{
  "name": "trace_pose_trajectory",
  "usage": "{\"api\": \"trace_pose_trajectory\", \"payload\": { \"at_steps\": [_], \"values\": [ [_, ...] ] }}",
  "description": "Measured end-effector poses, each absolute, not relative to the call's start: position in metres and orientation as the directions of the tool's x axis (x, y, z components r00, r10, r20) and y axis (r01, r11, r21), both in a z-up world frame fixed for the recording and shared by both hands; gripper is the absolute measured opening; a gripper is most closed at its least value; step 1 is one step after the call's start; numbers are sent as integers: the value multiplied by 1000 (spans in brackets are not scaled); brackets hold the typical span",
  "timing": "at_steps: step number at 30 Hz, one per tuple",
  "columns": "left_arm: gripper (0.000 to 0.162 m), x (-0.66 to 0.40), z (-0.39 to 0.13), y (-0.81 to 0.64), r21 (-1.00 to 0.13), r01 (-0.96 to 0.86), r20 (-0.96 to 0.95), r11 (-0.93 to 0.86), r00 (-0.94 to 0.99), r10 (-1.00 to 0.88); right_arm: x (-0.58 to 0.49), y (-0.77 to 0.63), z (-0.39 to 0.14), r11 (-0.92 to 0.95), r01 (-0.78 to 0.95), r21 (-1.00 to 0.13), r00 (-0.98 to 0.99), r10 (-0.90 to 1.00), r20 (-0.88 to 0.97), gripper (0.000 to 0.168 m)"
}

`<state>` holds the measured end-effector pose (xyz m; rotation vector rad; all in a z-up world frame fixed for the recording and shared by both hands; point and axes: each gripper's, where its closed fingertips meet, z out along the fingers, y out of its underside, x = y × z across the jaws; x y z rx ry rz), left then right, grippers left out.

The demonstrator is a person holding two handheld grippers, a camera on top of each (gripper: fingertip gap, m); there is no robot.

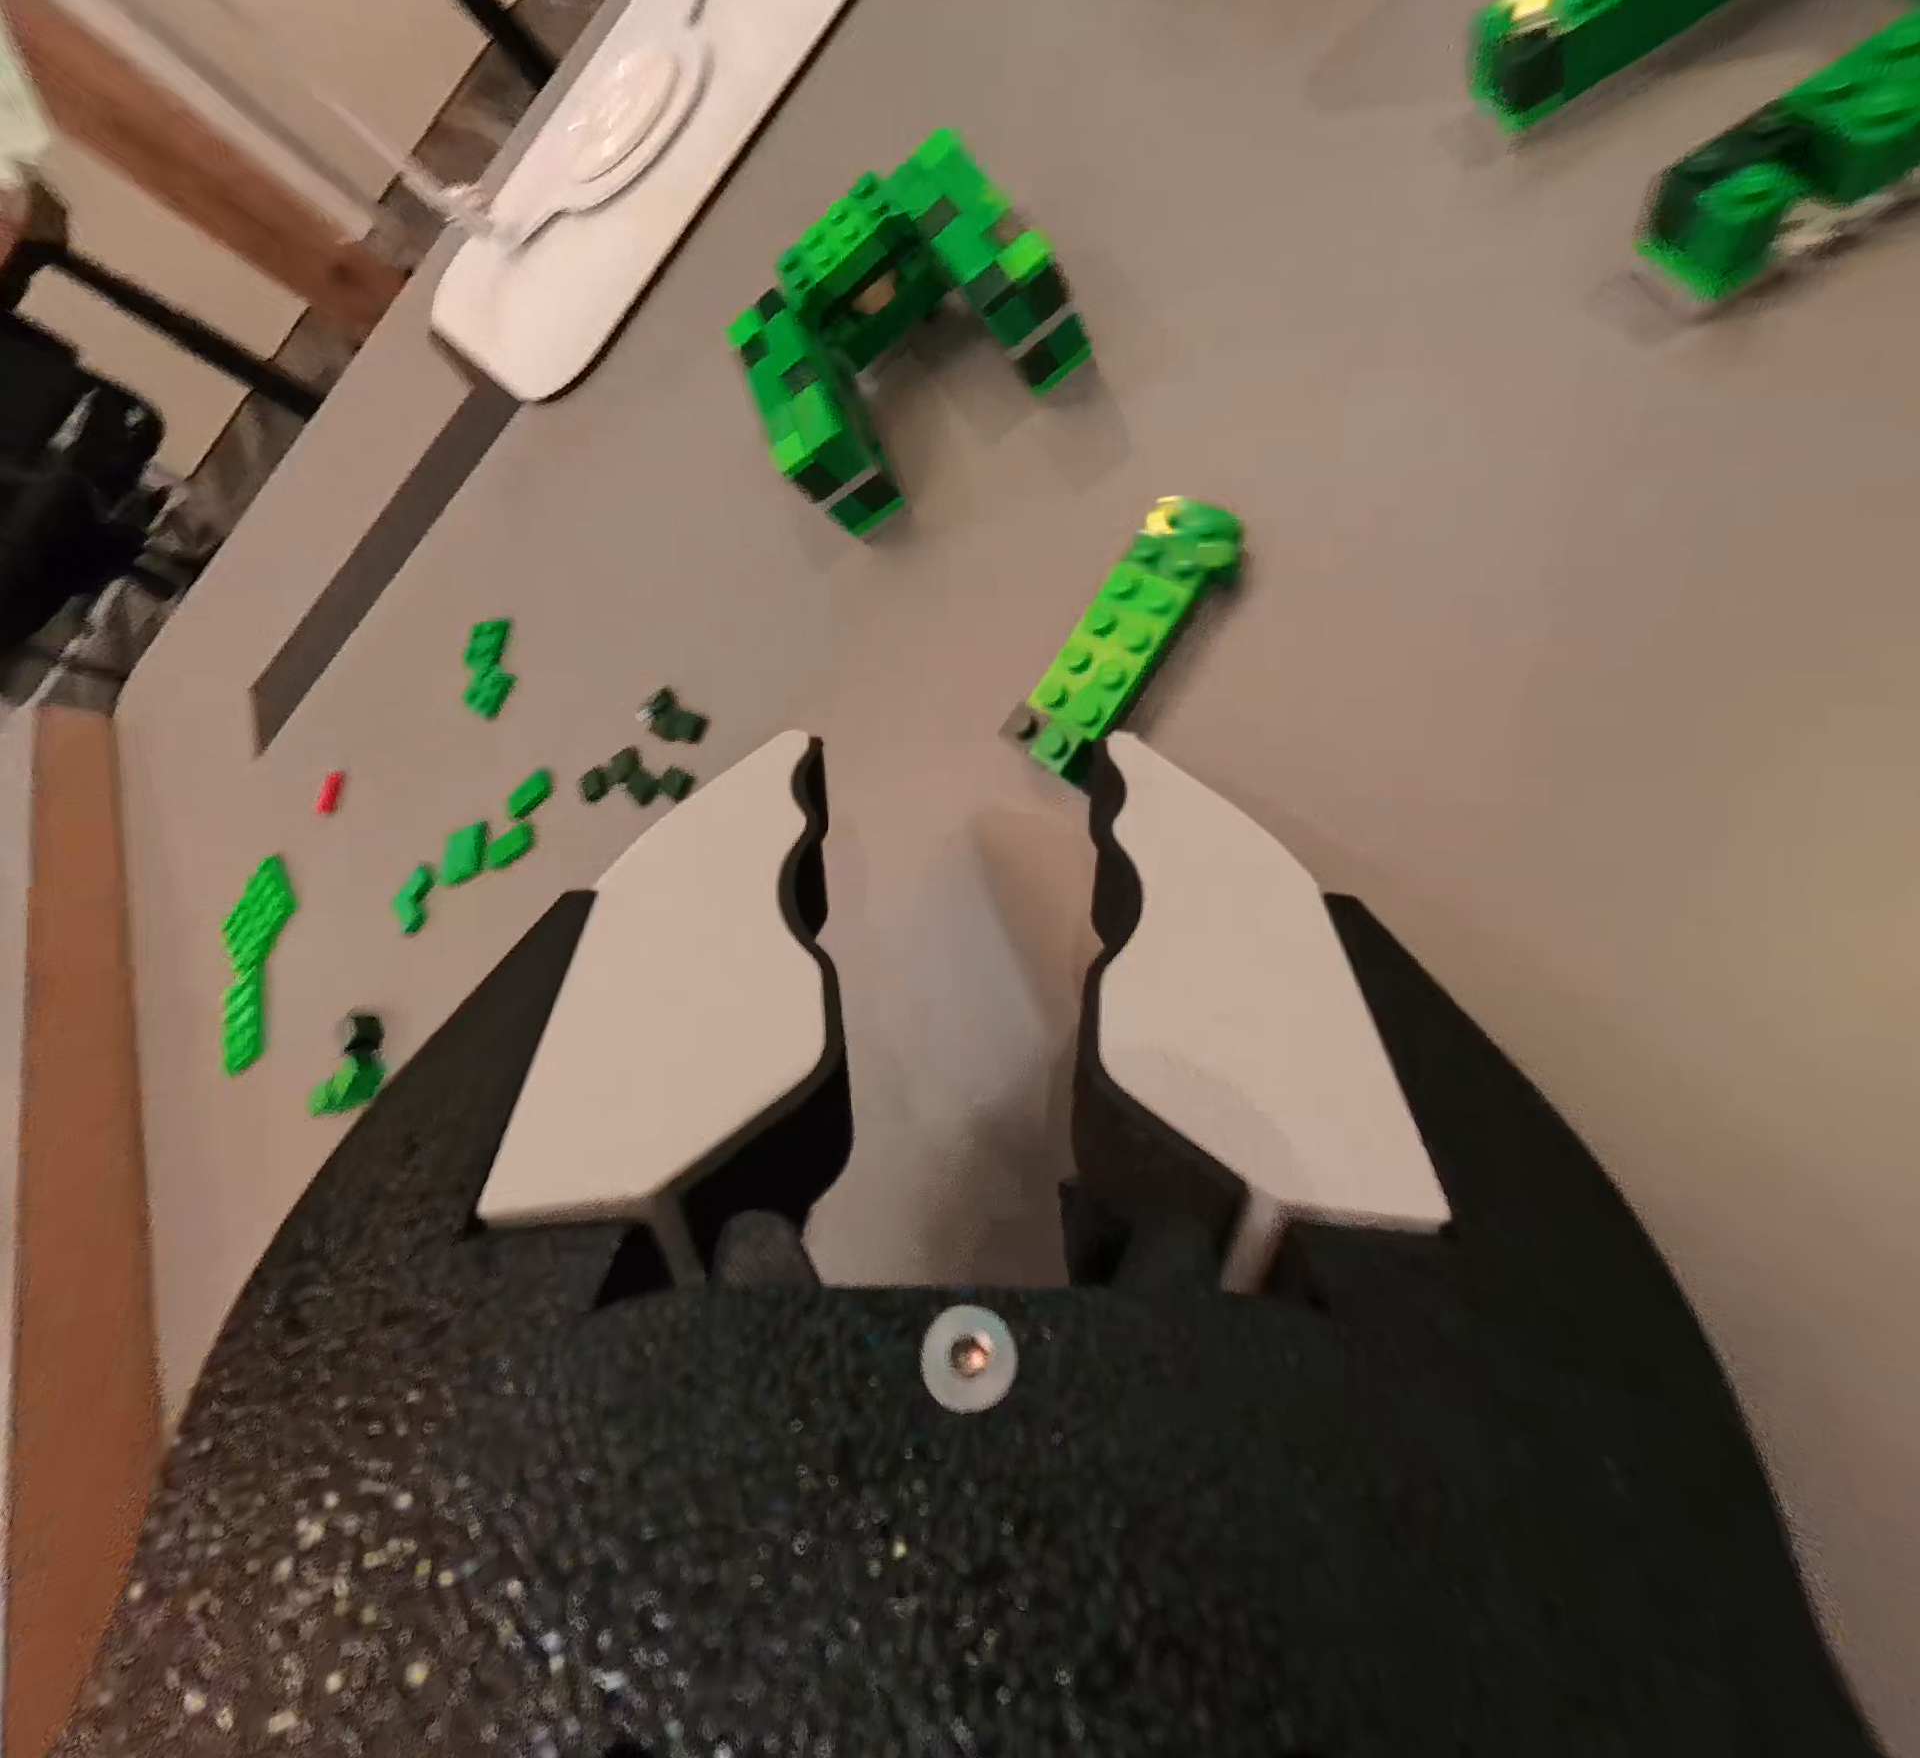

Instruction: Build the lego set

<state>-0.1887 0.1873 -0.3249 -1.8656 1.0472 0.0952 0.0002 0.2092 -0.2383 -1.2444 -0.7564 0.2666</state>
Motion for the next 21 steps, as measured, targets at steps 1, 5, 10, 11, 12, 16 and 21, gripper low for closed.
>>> {"api": "trace_pose_trajectory", "payload": {
  "at_steps": [1,5,10,11,12,16,21],
  "values": [
    [46,-196,-324,192,-695,-690,-484,-201,655,-580,0,209,-238,328,211,-921,733,571,371,0],
    [39,-212,-315,201,-743,-614,-461,-265,757,-463,0,209,-238,328,211,-921,733,570,371,0],
    [49,-206,-297,196,-858,-423,-289,-292,867,-406,0,209,-238,330,214,-919,732,569,375,0],
    [53,-201,-296,195,-865,-400,-260,-302,874,-411,0,209,-238,330,214,-919,731,570,375,0],
    [58,-195,-297,194,-867,-390,-243,-310,874,-420,0,209,-238,330,214,-920,731,570,374,0],
    [73,-167,-299,195,-851,-421,-264,-315,860,-436,-1,208,-238,331,210,-920,730,574,372,0],
    [107,-162,-317,204,-748,-495,-353,-442,861,-368,-1,208,-238,331,208,-921,729,575,371,0]
  ]
}}
